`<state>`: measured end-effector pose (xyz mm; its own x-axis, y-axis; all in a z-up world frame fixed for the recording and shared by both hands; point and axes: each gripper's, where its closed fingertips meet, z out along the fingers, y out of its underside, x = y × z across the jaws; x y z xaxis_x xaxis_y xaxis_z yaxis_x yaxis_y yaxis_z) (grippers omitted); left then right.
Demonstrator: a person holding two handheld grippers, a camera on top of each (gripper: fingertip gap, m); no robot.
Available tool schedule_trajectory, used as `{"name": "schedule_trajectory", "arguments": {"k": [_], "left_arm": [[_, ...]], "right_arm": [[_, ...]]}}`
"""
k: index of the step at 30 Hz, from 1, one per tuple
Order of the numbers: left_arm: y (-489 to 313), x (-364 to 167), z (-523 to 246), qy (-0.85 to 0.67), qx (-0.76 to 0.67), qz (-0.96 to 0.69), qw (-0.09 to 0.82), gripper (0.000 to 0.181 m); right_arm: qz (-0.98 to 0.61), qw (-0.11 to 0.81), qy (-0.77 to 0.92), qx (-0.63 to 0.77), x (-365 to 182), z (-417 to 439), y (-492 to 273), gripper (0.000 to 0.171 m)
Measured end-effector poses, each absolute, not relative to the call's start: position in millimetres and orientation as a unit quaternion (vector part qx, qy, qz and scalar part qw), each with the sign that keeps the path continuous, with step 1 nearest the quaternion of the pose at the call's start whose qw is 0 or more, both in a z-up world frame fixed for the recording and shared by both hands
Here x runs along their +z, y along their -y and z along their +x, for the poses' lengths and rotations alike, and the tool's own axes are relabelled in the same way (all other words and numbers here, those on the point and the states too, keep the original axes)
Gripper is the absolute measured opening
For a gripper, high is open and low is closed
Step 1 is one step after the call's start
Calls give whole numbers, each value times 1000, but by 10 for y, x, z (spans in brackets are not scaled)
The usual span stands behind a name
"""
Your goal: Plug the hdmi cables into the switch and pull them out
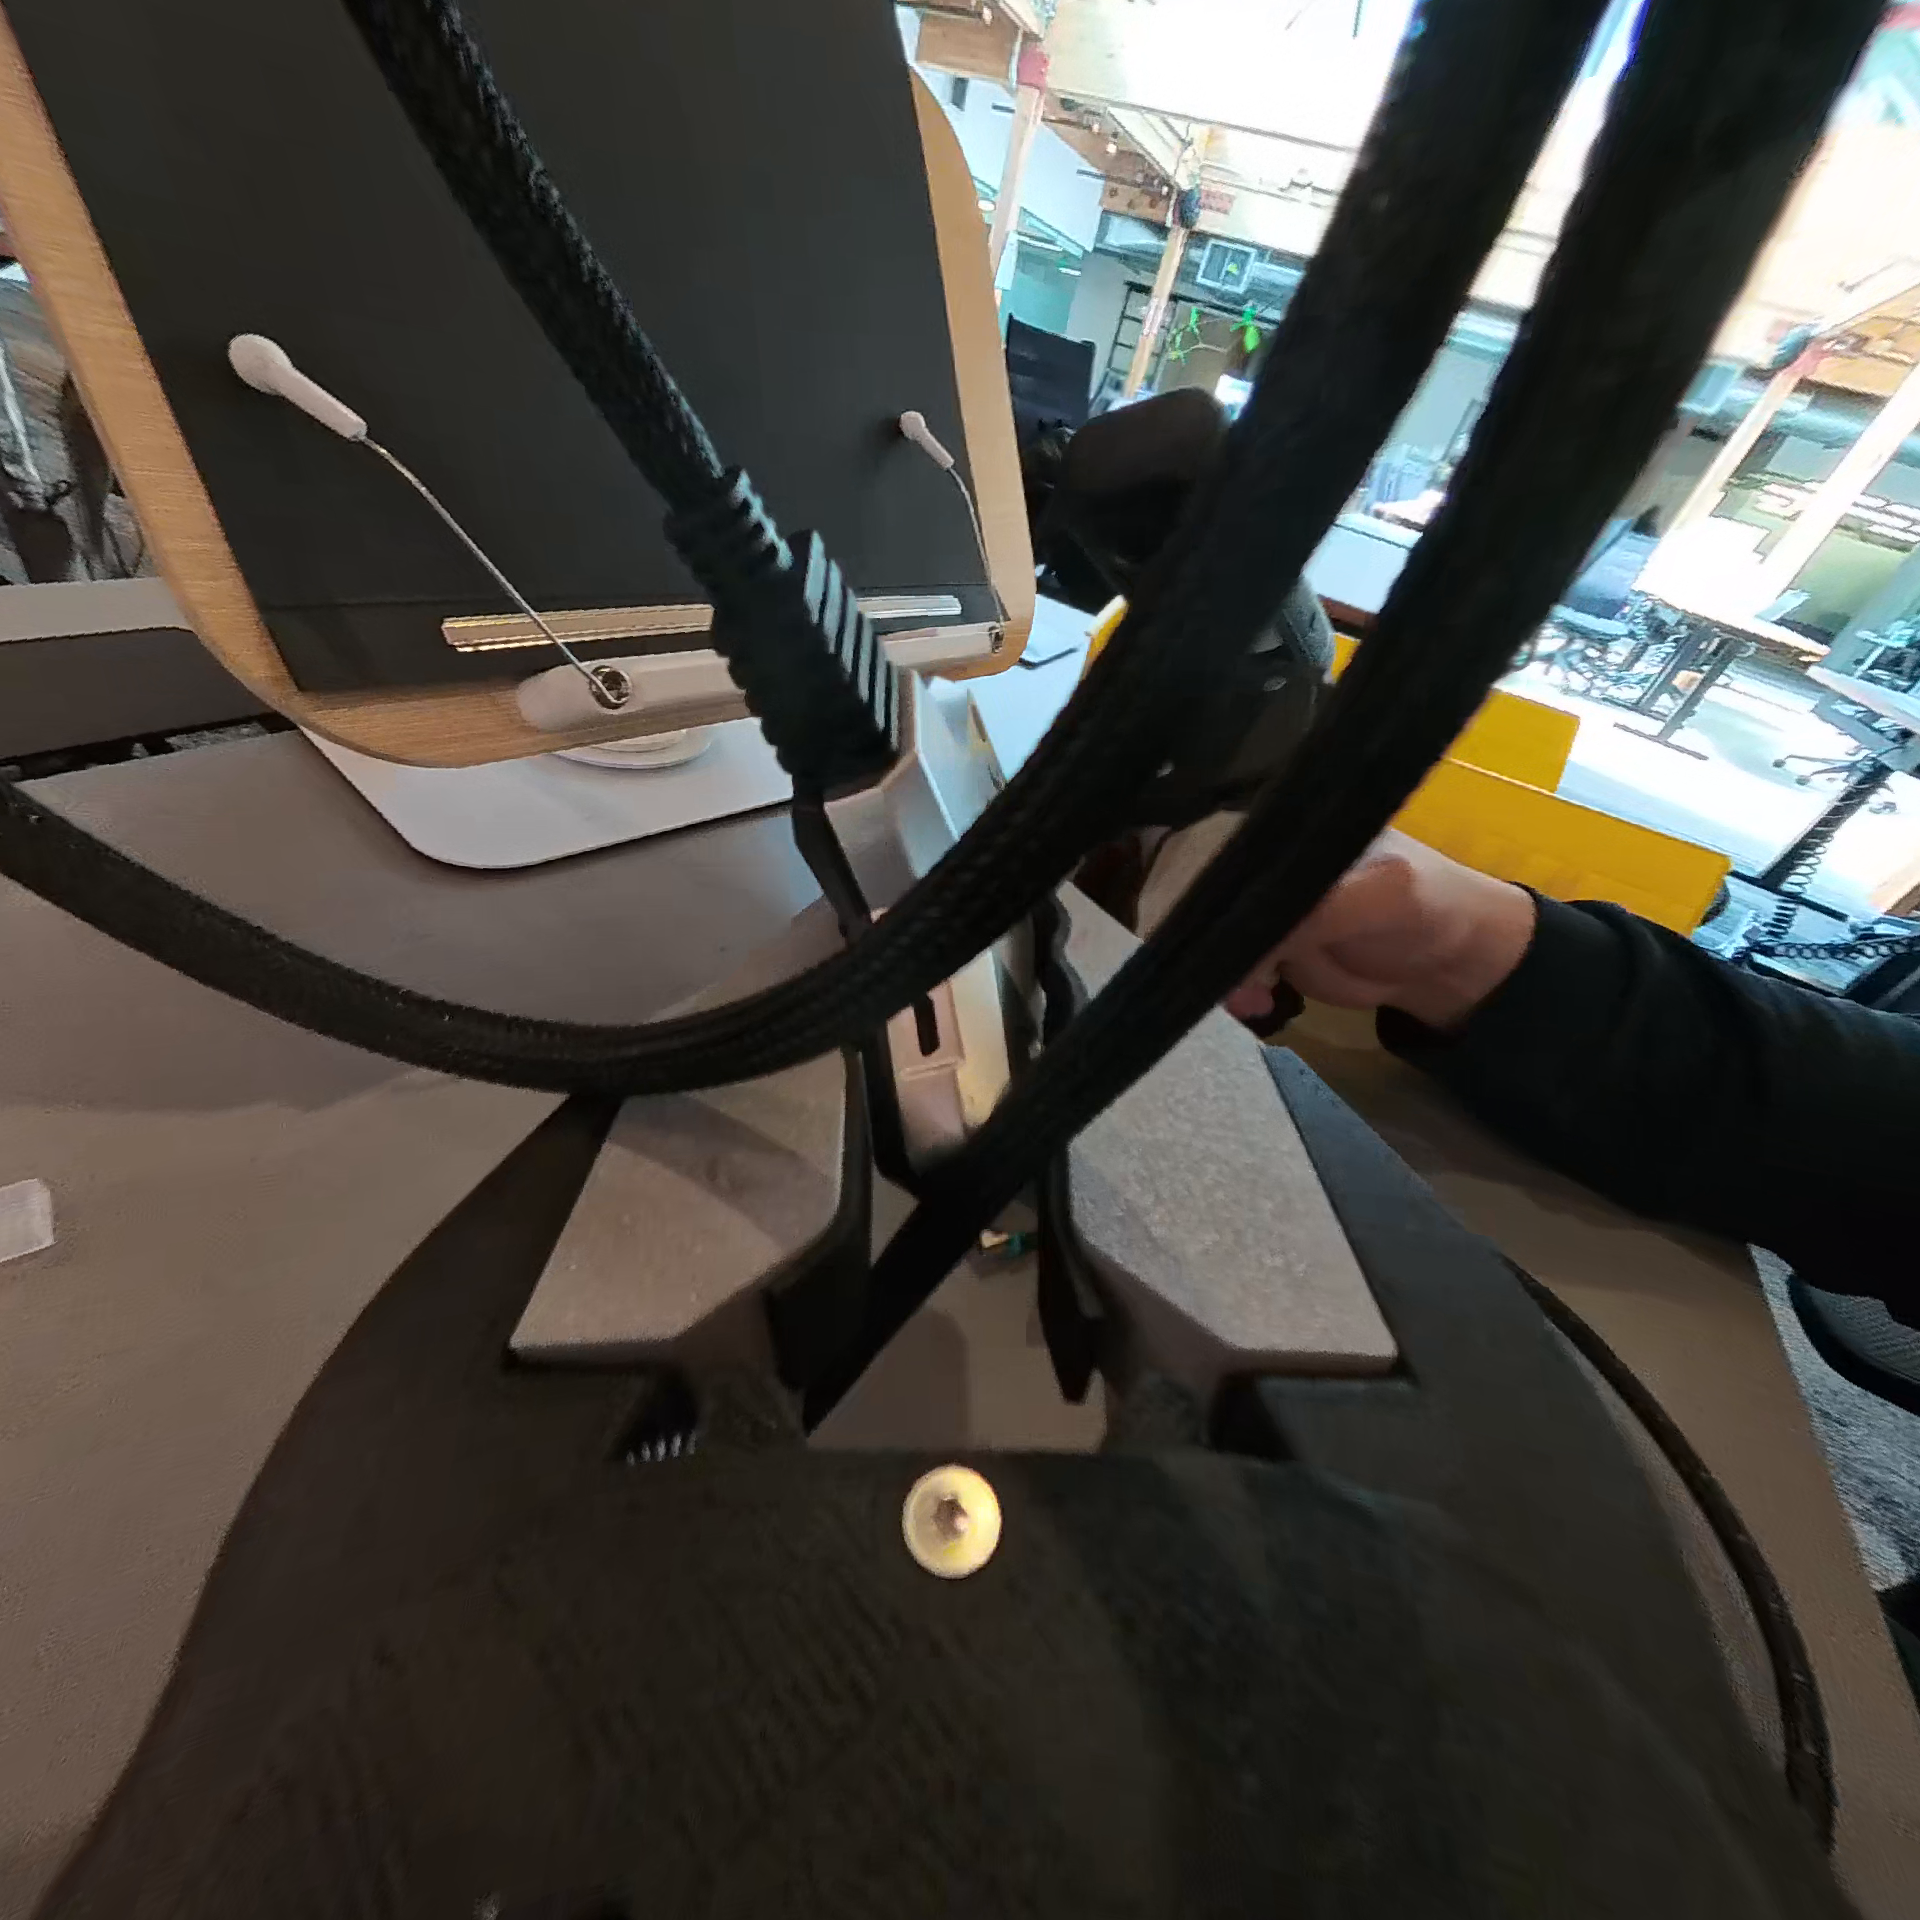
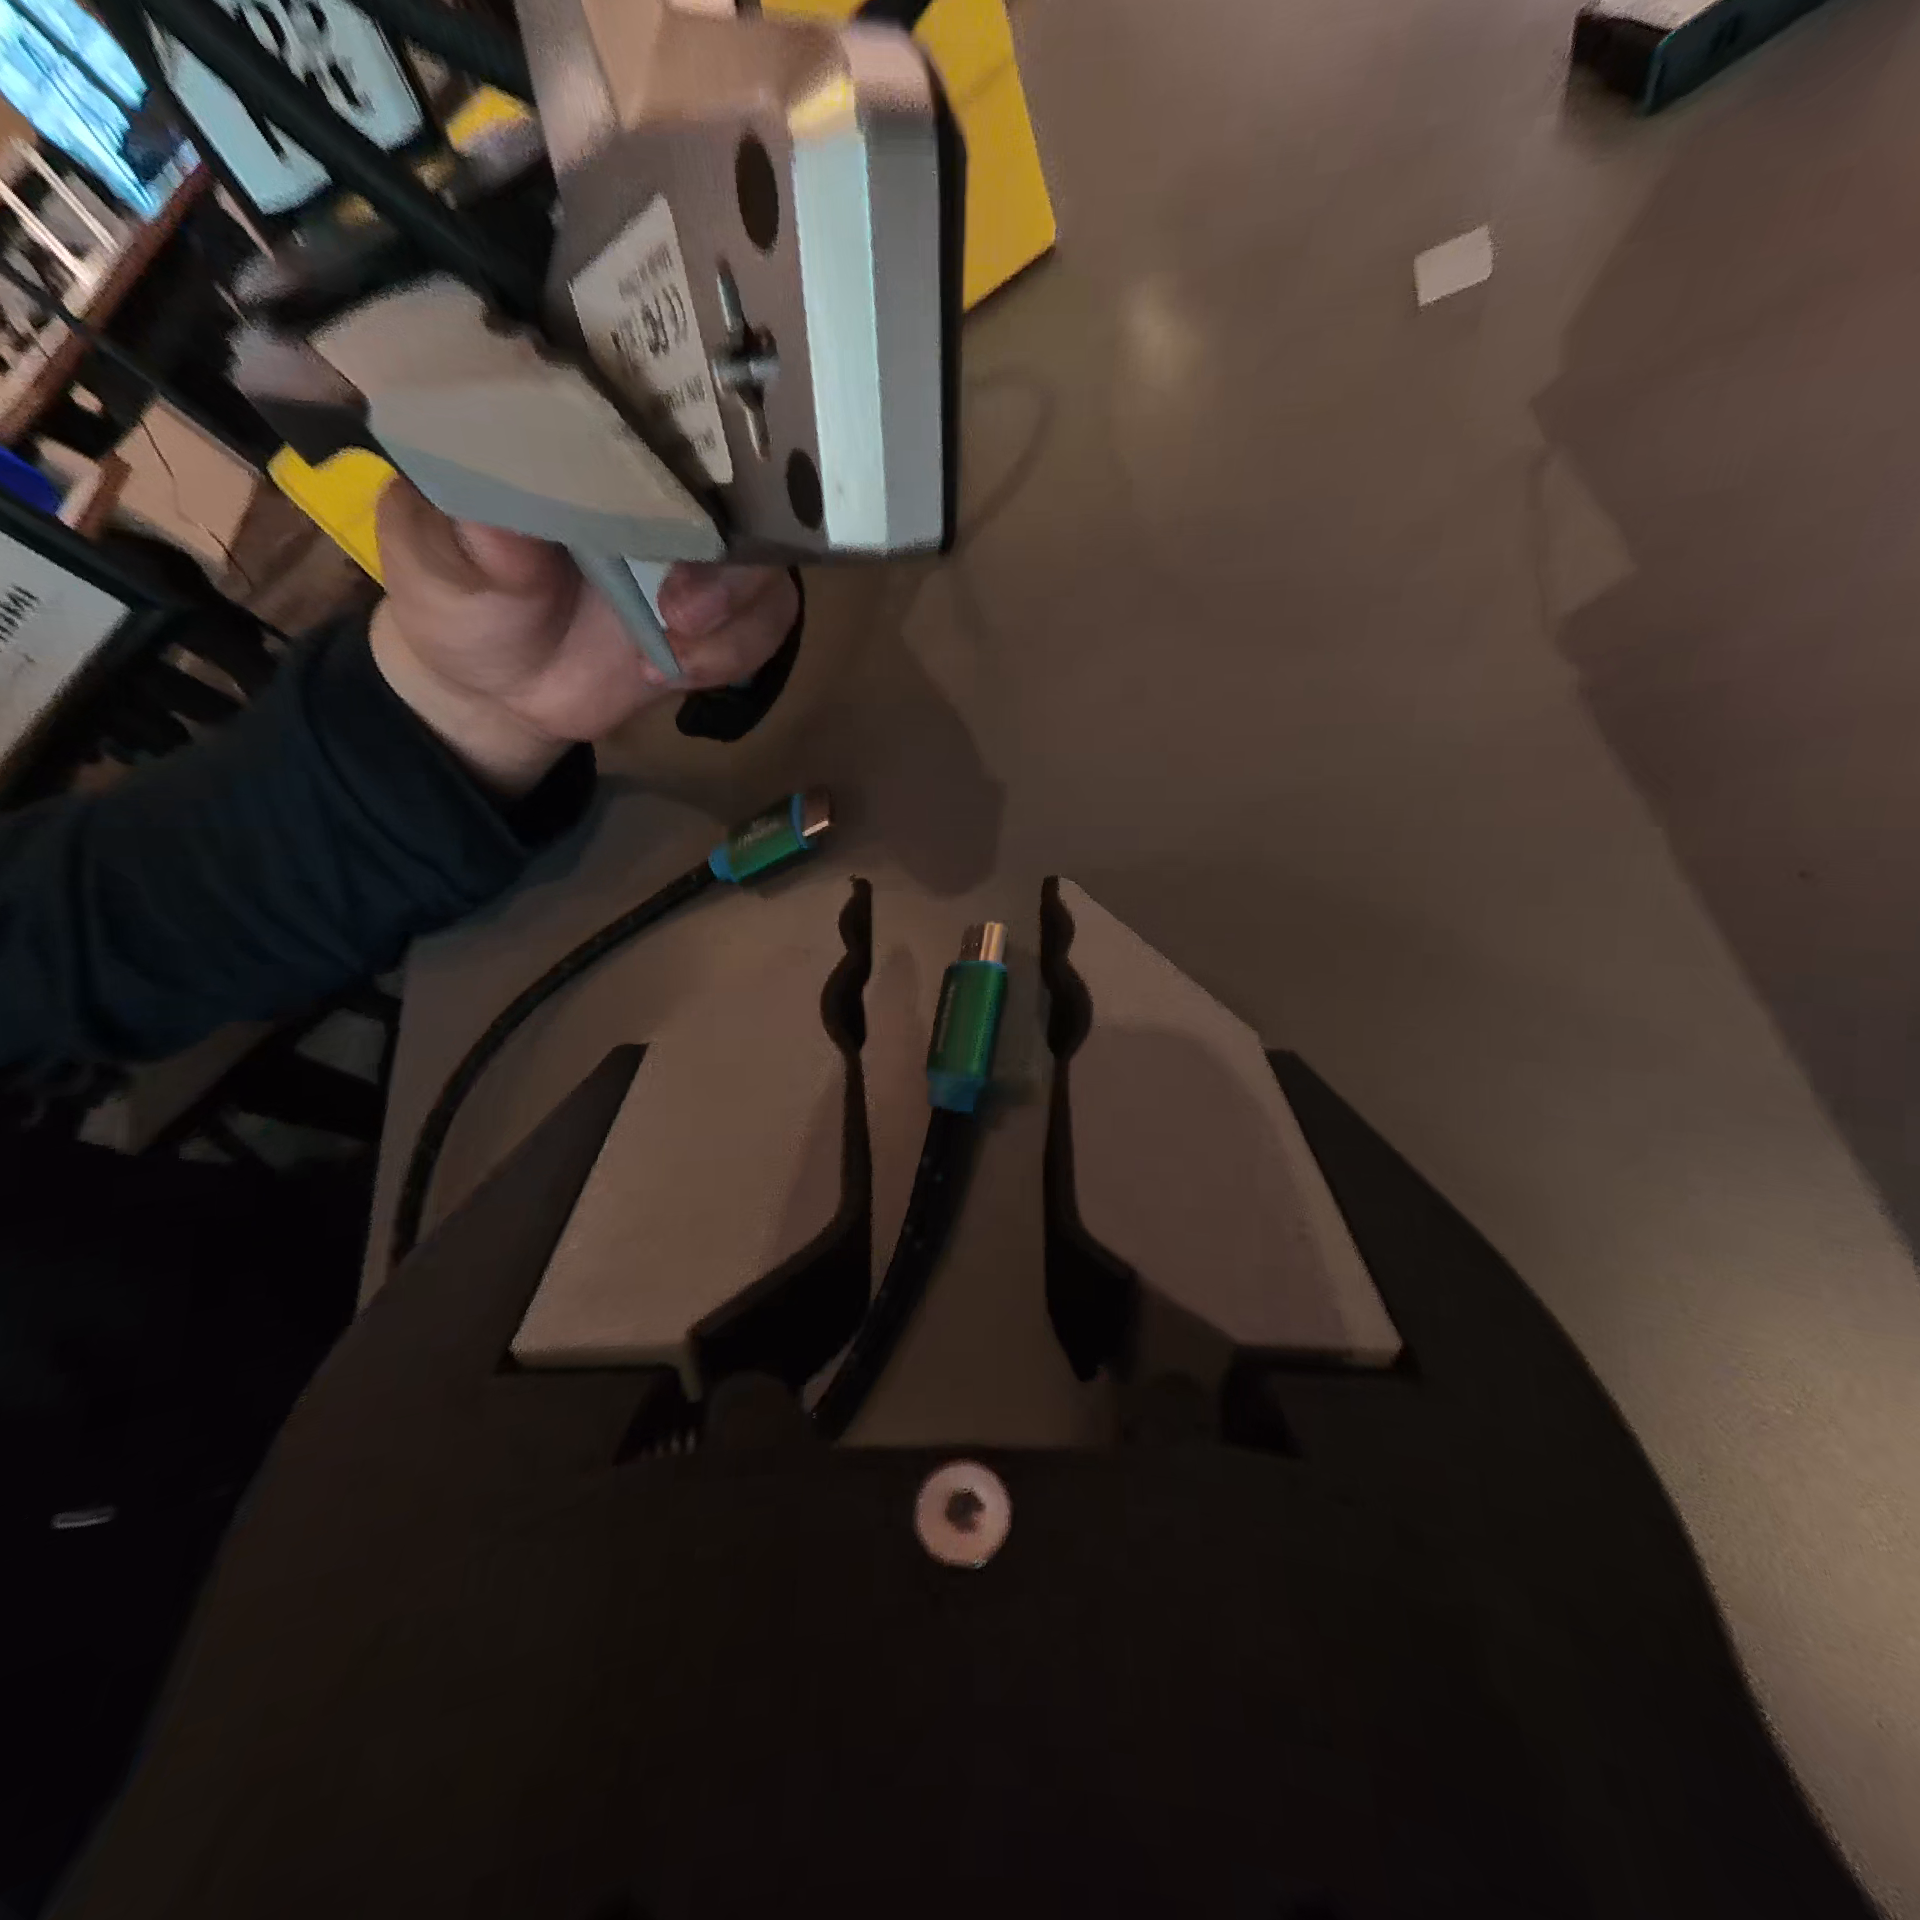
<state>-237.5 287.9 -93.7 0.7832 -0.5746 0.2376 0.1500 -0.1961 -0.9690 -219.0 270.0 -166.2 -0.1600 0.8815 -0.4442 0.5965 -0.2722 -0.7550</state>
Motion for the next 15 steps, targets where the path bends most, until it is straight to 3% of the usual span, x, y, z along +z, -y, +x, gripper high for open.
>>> {"name": "schedule_trajectory", "arguments": {"k": [15], "left_arm": [[-2955,-1112,-2367,-165,-242,-742,603,29]], "right_arm": [[-640,173,592,458,-1615,-2159,-2692,44]]}}
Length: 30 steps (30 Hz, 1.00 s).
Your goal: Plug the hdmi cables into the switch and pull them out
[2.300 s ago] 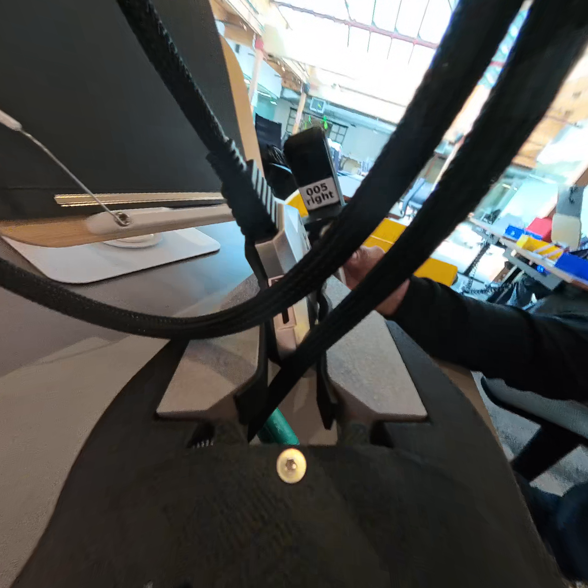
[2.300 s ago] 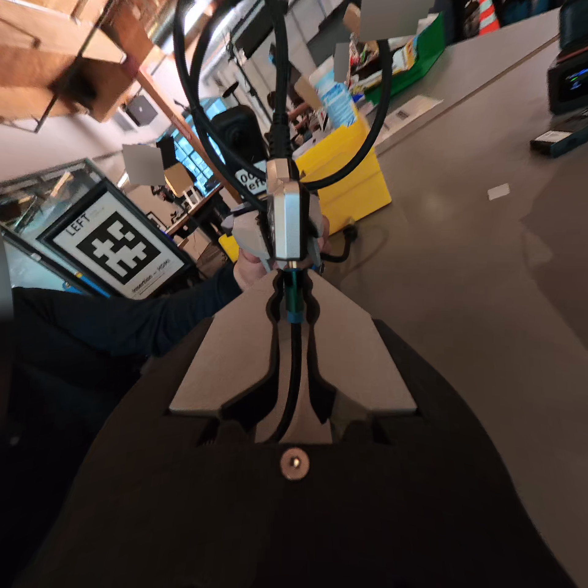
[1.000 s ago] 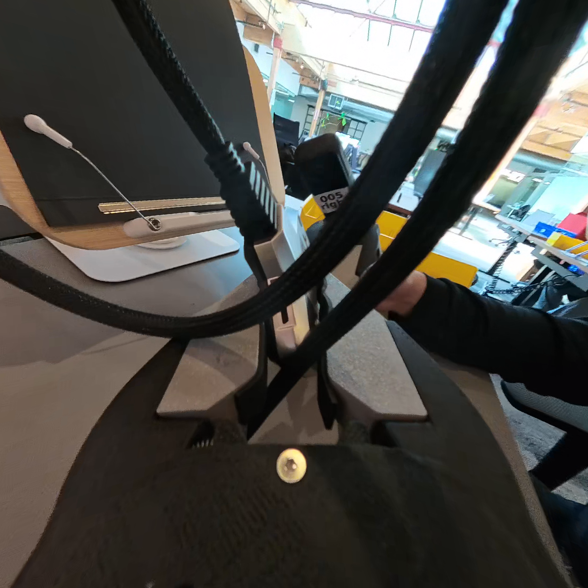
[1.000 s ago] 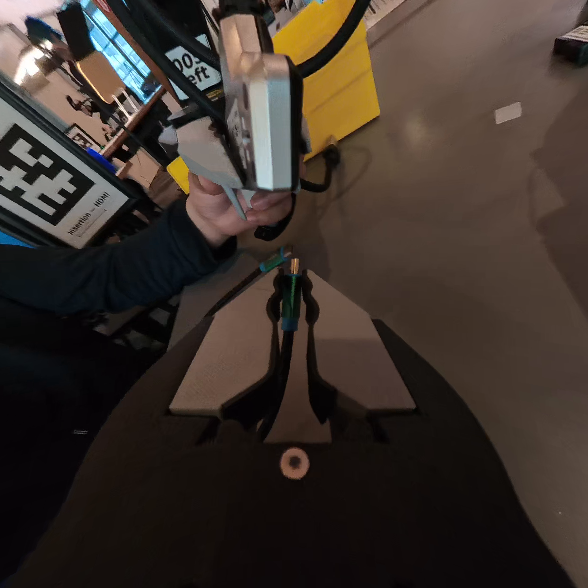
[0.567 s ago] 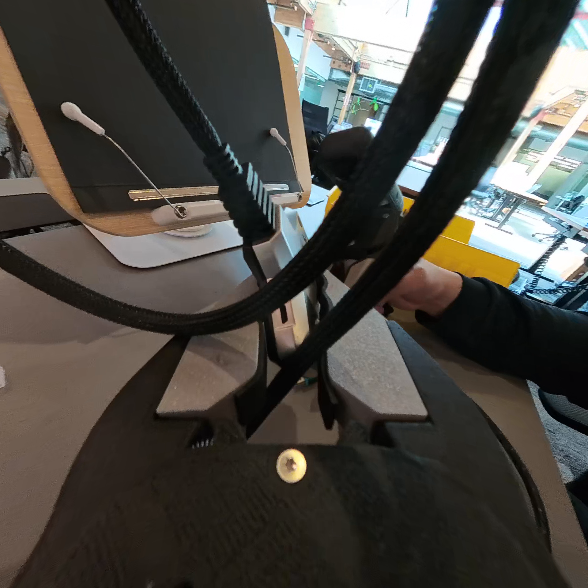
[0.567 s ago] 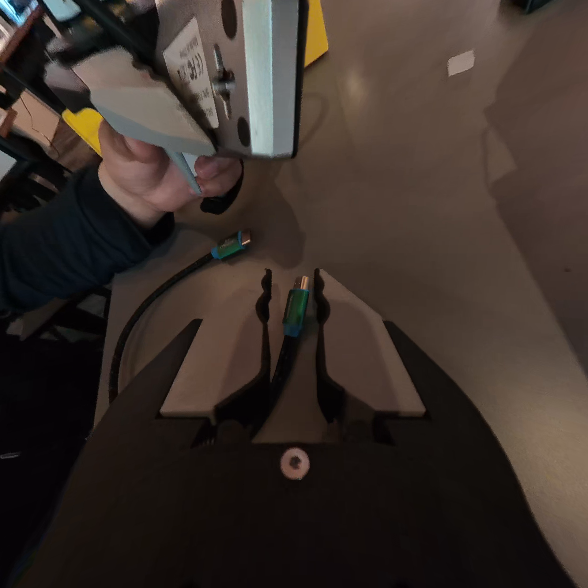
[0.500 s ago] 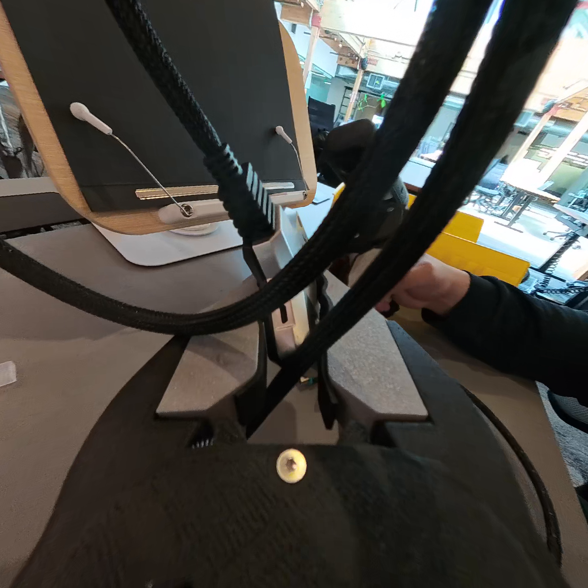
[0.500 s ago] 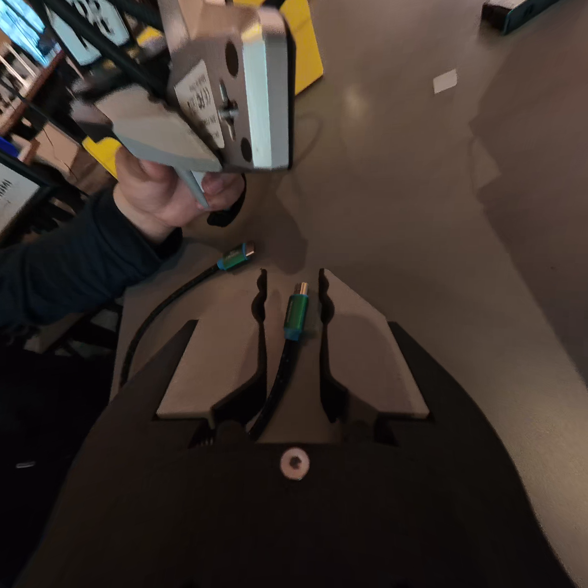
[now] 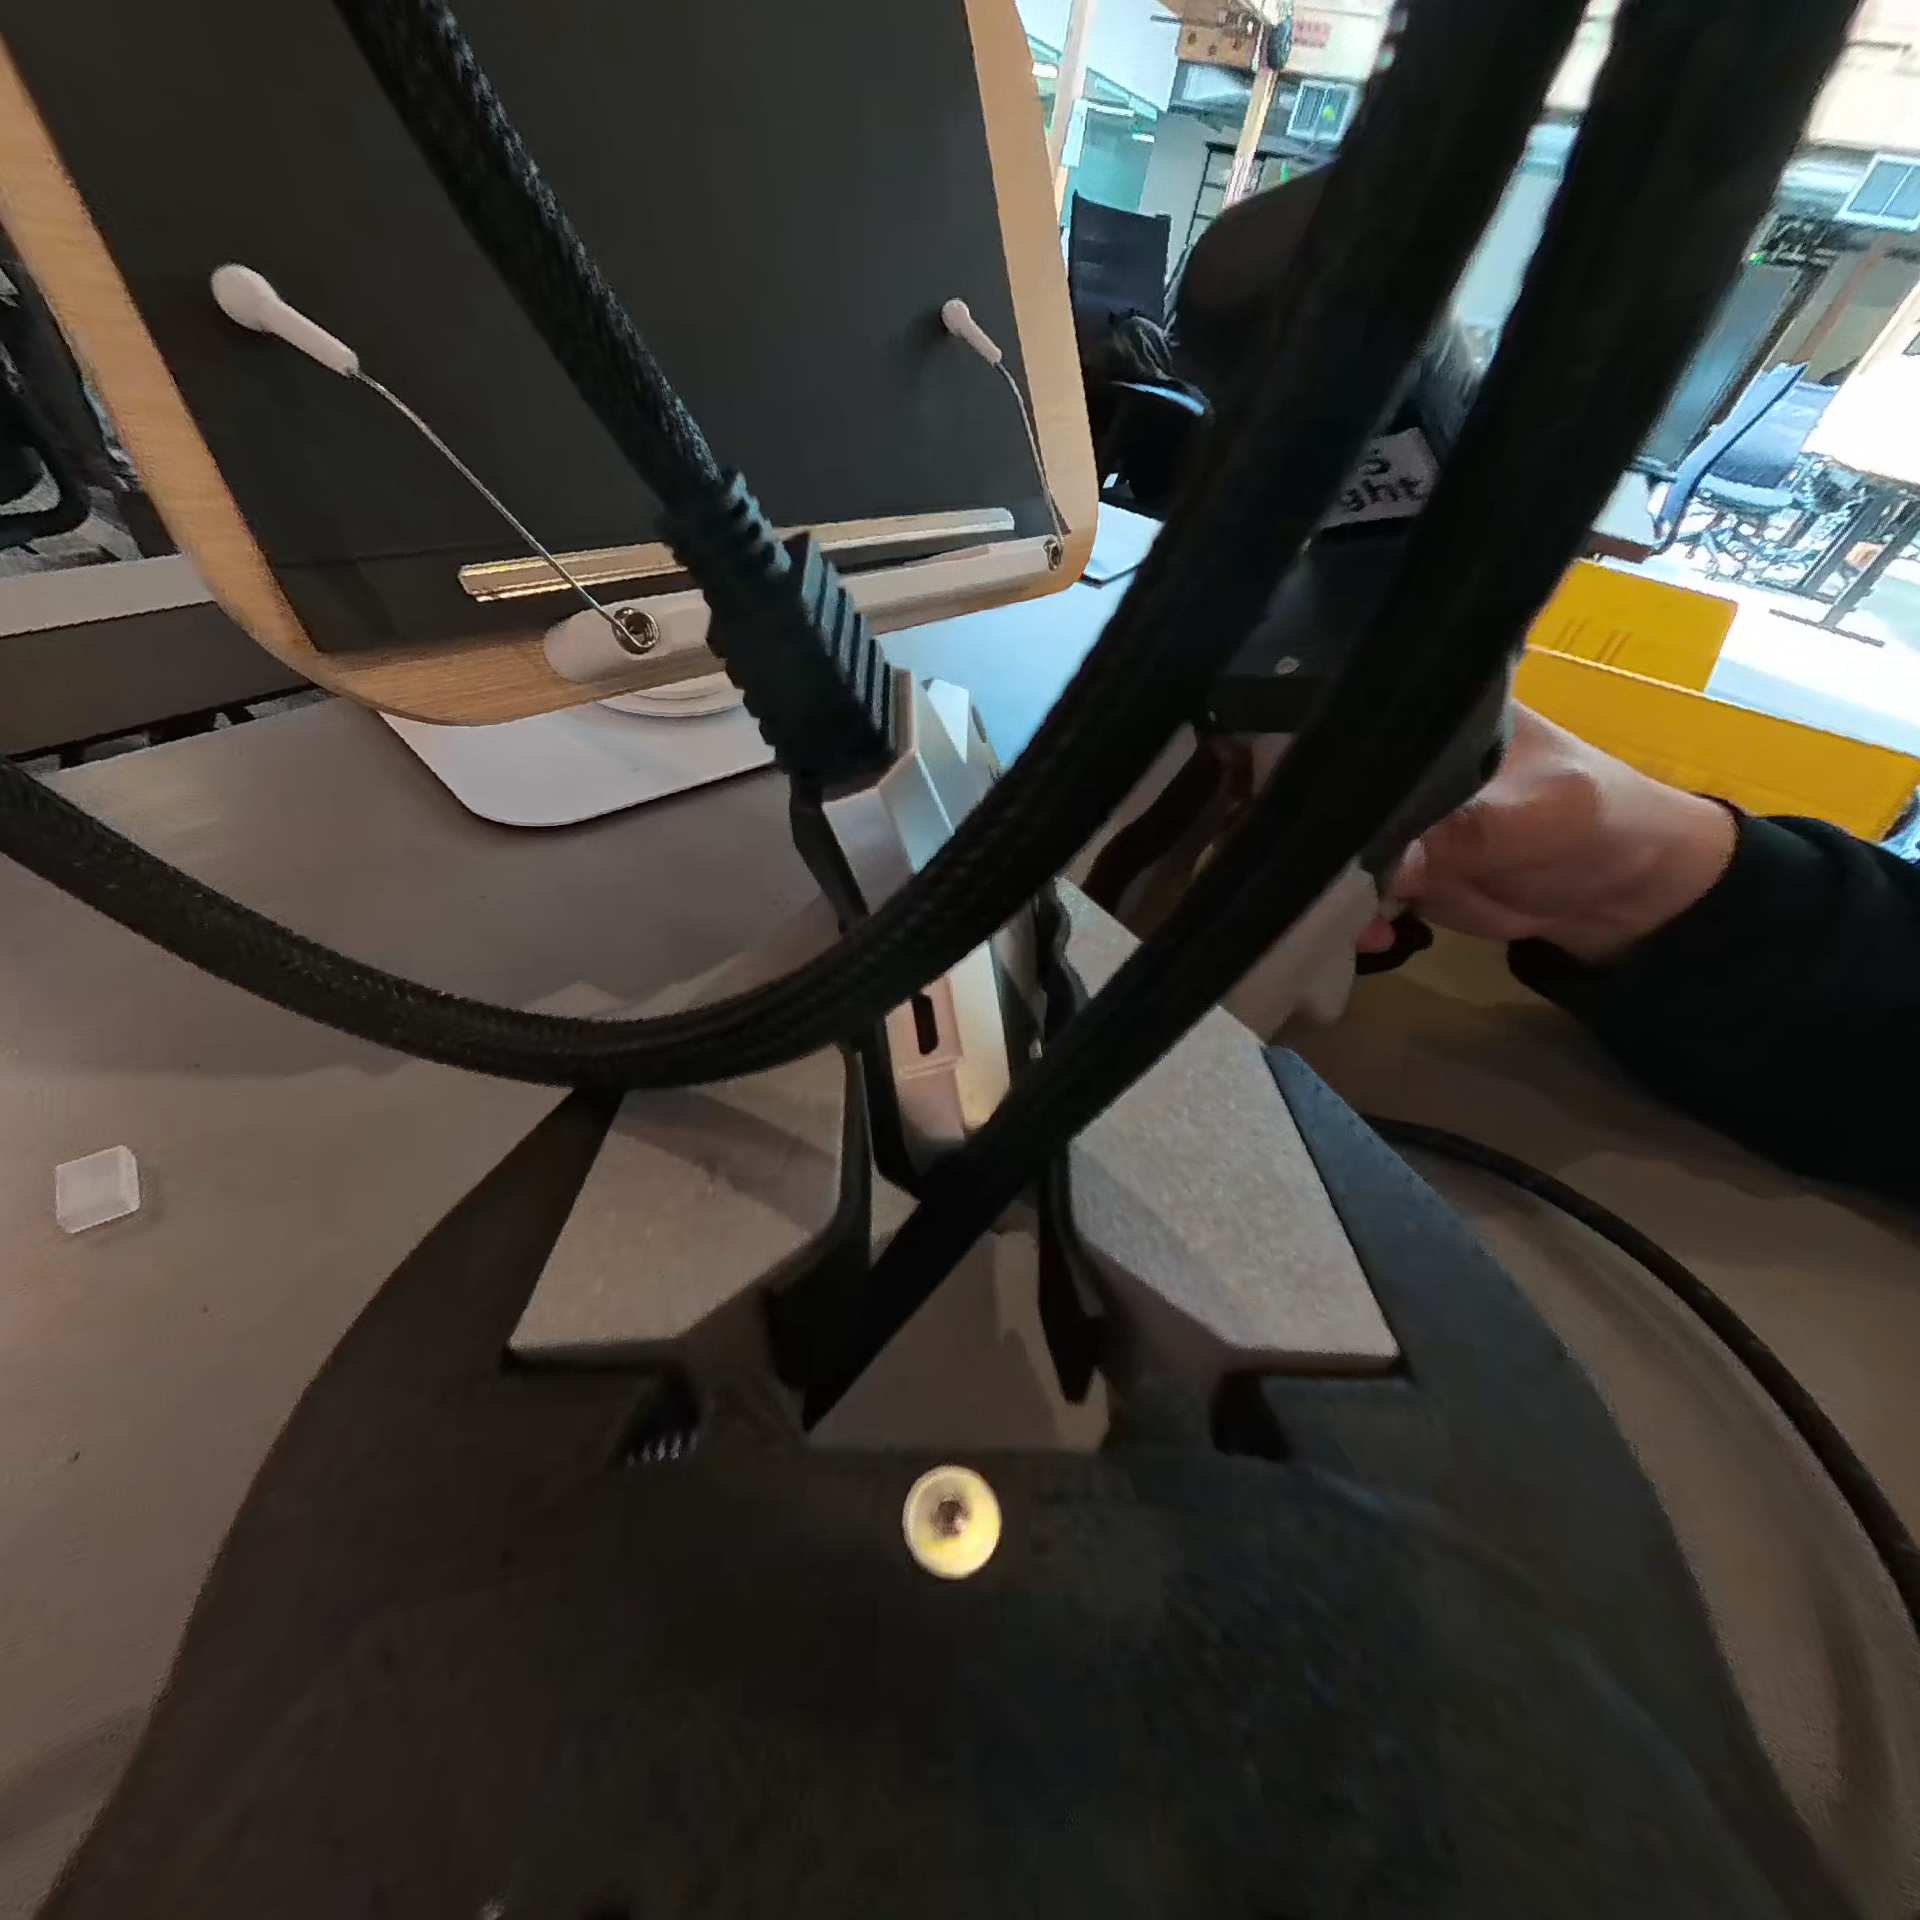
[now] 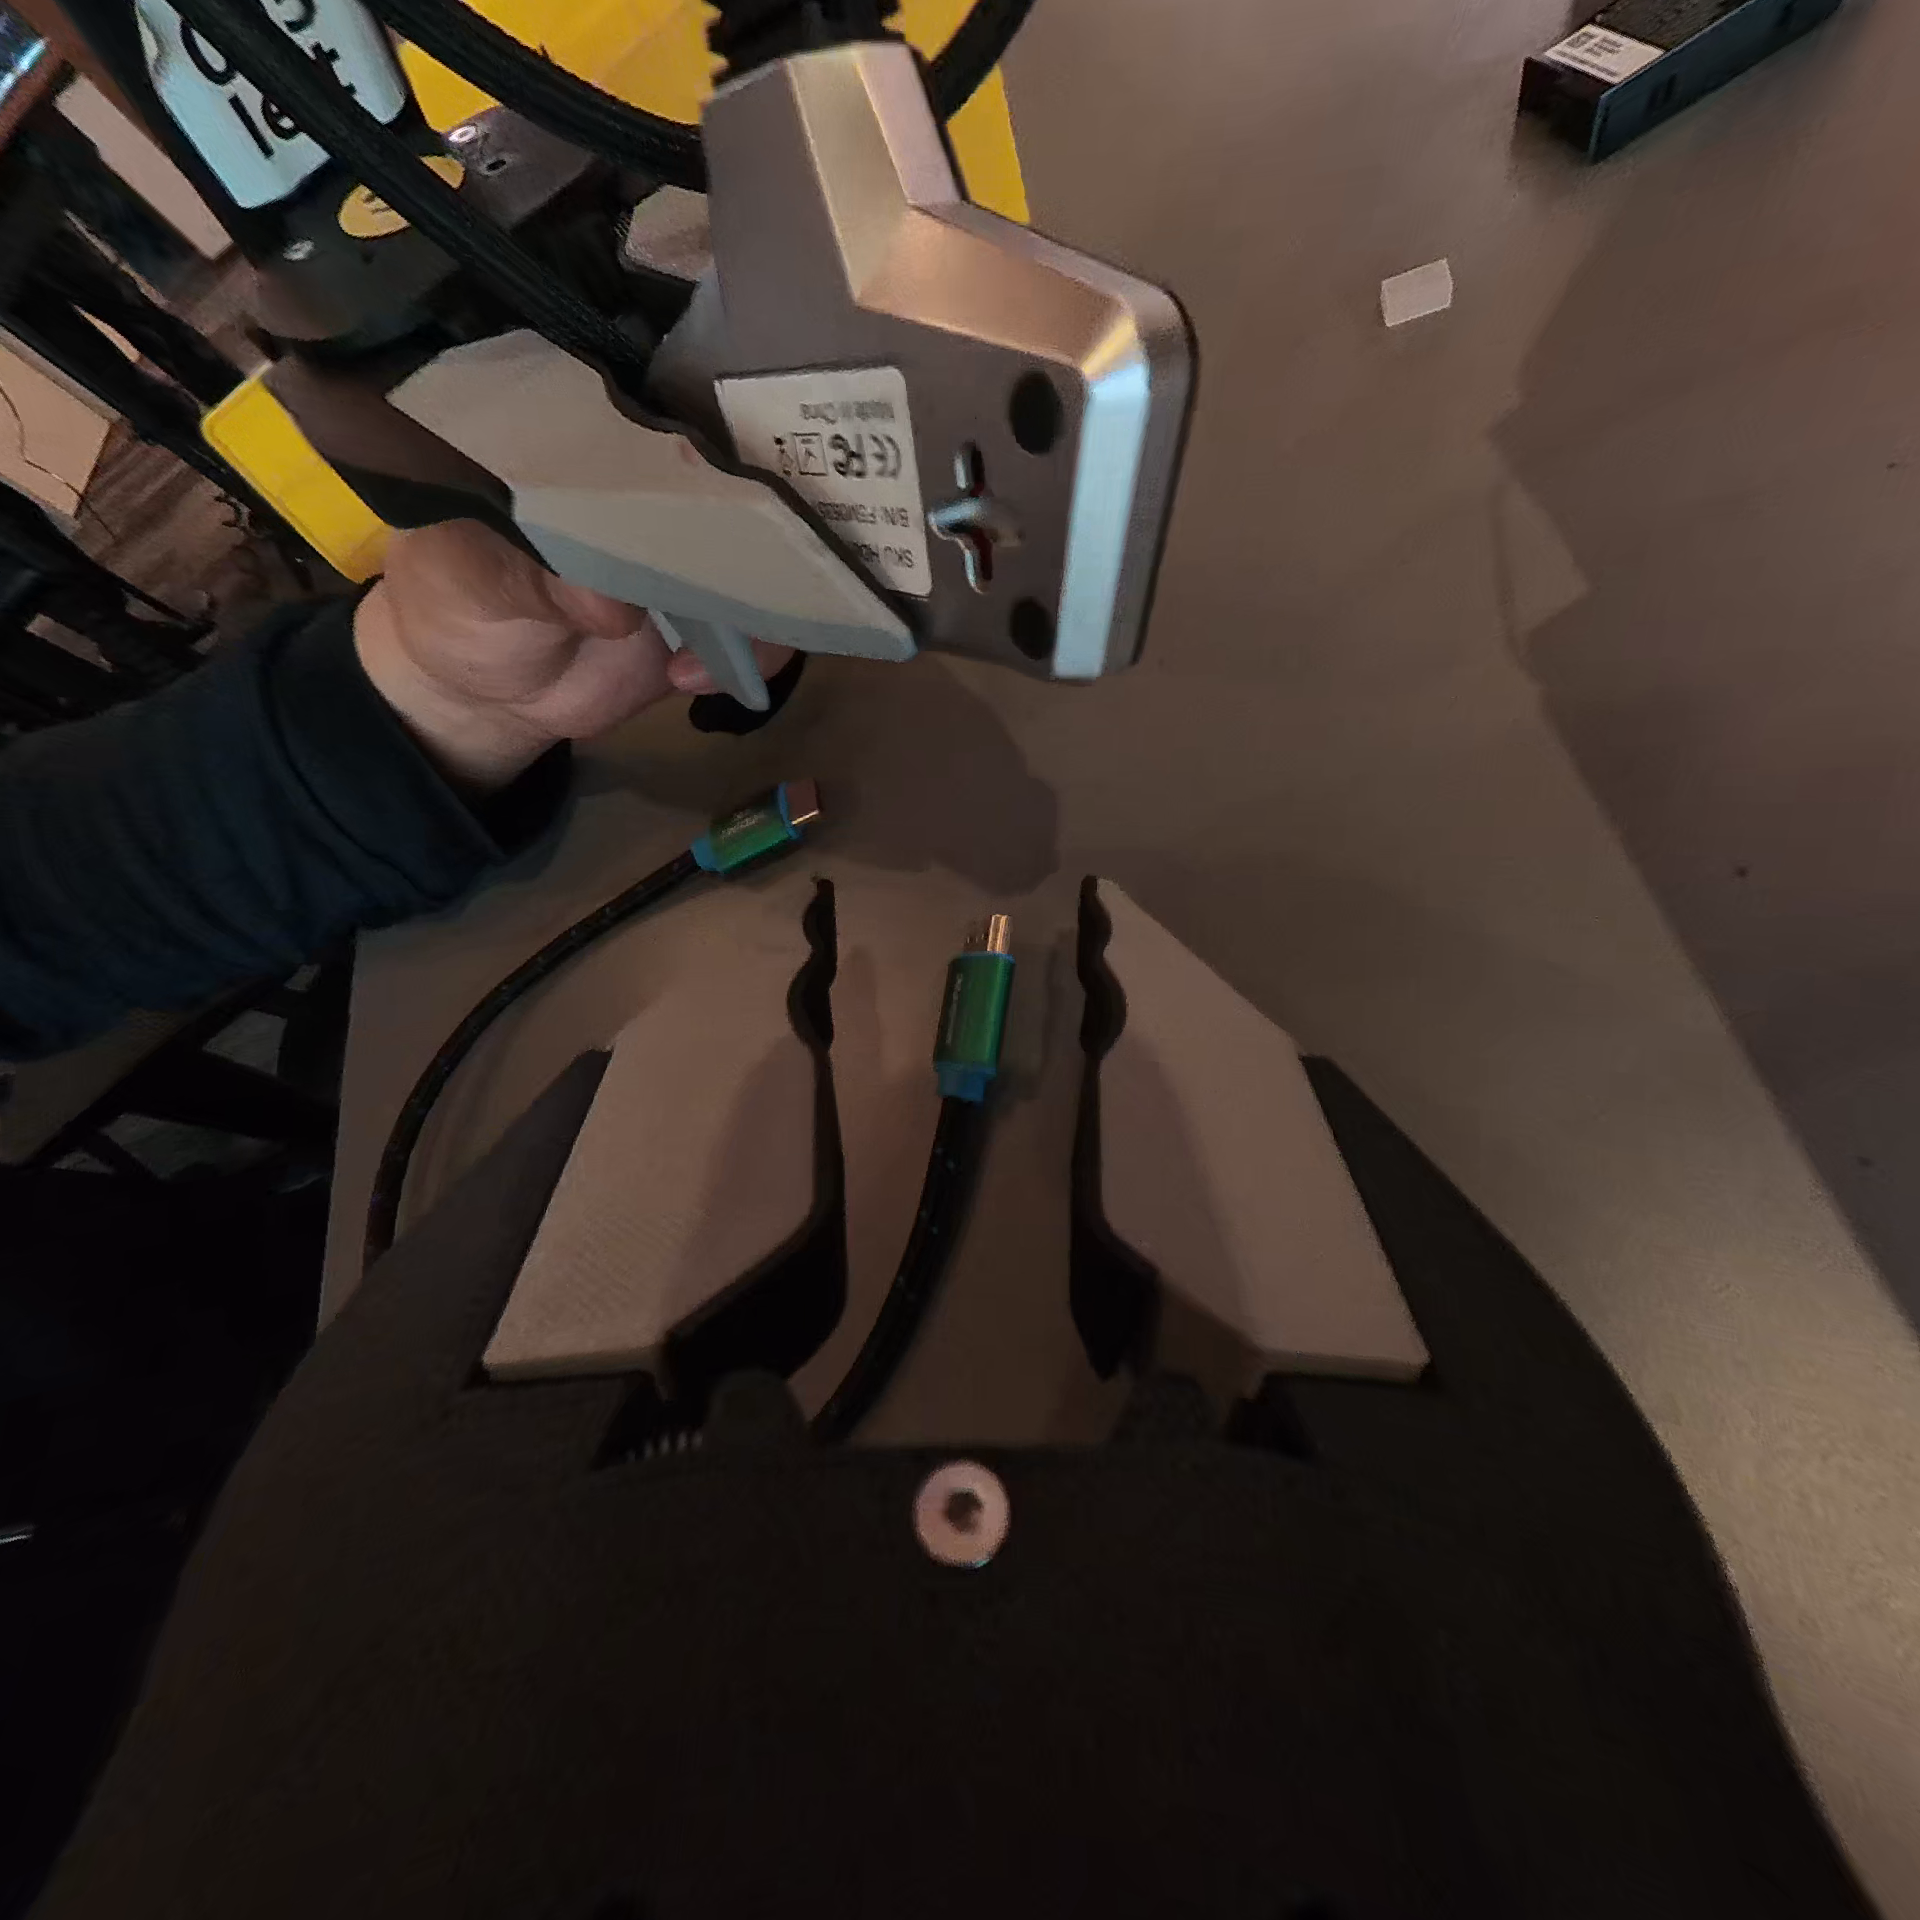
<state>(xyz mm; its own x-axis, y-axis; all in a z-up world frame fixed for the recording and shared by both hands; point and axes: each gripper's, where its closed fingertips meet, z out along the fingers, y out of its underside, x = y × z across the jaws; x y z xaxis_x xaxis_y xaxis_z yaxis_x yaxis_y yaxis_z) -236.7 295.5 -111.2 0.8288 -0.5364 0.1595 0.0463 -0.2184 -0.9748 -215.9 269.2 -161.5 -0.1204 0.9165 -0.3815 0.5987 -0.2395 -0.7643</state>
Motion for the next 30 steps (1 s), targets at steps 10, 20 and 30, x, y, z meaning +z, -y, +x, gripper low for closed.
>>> {"name": "schedule_trajectory", "arguments": {"k": [10,20,30], "left_arm": [[-3006,-1147,-2402,-154,-236,-747,603,29],[-3000,-1154,-2409,-153,-234,-747,603,29],[-2956,-1077,-2456,-145,-230,-738,617,28]], "right_arm": [[-555,177,651,487,-1358,-1803,-1690,58],[-570,168,750,291,-2003,-1199,-1057,28],[-603,299,639,373,-94,-416,-1271,3]]}}
